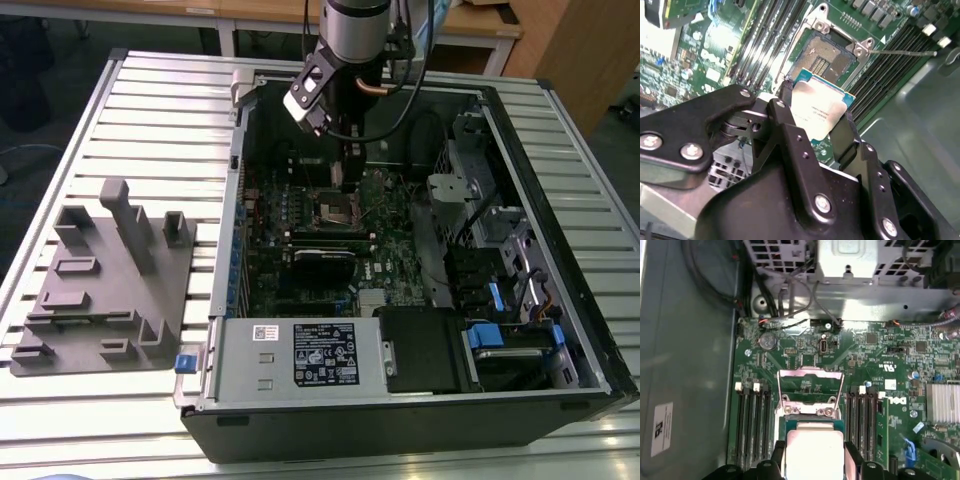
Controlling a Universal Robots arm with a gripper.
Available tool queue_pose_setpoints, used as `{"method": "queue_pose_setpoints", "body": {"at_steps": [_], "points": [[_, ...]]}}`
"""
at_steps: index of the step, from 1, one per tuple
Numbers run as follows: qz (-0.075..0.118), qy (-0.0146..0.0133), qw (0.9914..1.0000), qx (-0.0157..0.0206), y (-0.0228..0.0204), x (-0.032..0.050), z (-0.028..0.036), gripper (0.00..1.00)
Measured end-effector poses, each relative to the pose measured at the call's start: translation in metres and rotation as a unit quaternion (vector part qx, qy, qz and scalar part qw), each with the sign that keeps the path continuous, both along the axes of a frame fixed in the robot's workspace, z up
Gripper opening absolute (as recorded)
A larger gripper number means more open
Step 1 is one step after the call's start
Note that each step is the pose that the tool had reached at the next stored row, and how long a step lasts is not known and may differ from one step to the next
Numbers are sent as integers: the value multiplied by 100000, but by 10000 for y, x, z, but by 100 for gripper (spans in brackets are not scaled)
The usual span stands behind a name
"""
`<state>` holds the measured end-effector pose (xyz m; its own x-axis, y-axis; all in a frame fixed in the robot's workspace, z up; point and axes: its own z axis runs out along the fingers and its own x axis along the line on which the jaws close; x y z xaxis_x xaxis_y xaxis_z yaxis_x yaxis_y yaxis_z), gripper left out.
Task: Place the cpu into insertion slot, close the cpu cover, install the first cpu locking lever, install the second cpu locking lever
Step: 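Place the cpu into insertion slot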
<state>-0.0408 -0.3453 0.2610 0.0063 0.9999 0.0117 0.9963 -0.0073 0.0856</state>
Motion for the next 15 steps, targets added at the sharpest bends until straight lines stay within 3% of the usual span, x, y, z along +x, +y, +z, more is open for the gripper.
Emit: {"method": "queue_pose_setpoints", "body": {"at_steps": [2, 9, 15], "points": [[-1350, 7, 99991, -6, 0, 0, -3, 54], [-1383, -2, 99990, 1, 3, -62, -20, 54], [-1374, 1, 99991, -6, 5, -77, -116, 54]]}}
